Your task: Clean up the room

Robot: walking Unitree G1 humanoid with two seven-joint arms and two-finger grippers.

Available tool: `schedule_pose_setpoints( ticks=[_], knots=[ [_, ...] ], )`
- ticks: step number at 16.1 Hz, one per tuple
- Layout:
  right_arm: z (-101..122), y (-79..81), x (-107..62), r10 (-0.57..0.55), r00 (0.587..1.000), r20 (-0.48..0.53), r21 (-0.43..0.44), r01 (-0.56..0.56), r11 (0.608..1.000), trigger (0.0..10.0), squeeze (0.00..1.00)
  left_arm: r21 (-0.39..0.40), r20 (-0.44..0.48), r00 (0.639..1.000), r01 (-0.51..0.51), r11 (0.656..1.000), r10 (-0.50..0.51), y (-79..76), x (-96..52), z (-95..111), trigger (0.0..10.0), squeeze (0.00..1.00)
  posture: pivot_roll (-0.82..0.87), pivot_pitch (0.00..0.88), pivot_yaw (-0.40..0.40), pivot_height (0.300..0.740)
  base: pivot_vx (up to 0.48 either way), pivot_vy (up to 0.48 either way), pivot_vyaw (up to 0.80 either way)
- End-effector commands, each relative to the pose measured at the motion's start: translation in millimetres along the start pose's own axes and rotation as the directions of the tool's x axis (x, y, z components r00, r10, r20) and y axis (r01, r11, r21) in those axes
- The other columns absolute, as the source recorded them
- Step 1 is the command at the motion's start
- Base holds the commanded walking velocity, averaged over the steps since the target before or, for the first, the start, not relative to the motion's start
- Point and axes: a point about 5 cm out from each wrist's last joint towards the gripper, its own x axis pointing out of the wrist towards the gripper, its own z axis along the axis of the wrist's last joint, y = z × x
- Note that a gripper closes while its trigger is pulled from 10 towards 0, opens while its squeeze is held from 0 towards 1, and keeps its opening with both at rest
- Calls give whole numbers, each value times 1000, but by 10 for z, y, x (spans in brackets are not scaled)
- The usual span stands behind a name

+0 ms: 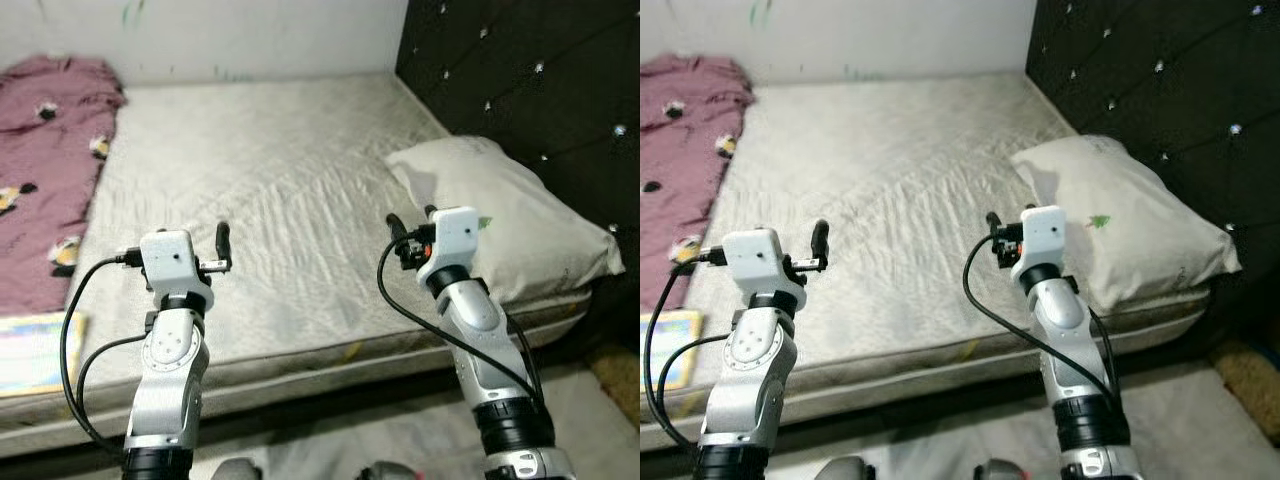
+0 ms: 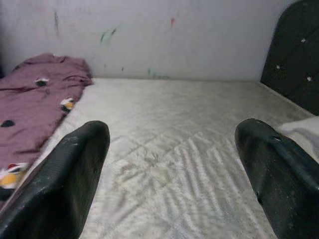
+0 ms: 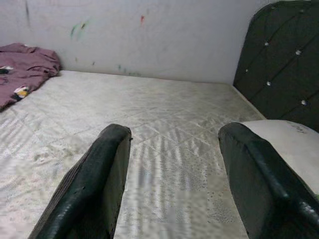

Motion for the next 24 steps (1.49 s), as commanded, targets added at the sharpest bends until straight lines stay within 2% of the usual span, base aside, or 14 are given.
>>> schedule_pose_setpoints(
  ticks=[1, 10, 12, 15, 24],
  knots=[
    [87, 55, 45, 20, 999, 34, -1, -20, 1000, 10000, 0, 13, 8, 1000, -13, 1000, 13, 62, 4, 15, 10000, 0, -22, 0, -27, 740, 0, 480, 0],
    [79, 53, 62, 13, 1000, 26, -3, -13, 1000, 10000, 0, 13, 21, 1000, -15, 1000, 15, 59, -2, 32, 10000, 0, -20, 0, -29, 740, 0, 480, 0],
    [77, 54, 65, 13, 1000, 26, -2, -13, 1000, 10000, 0, 22, 30, 1000, -2, 1000, 1, 51, -4, 47, 10000, 0, -22, 3, -28, 740, 0, 0, 0],
    [74, 54, 62, 11, 1000, 25, -4, -11, 1000, 10000, 0, -8, 43, 998, 52, 999, -52, 2, -32, 66, 10000, 0, -22, 3, -28, 740, 0, 0, 0],
    [75, 49, 59, 10, 1000, 26, -11, -10, 1000, 10000, 0, -17, 48, 997, 62, 998, -61, 2, -33, 74, 10000, 0, -25, 7, -27, 740, 369, 0, 0]
  ],
)
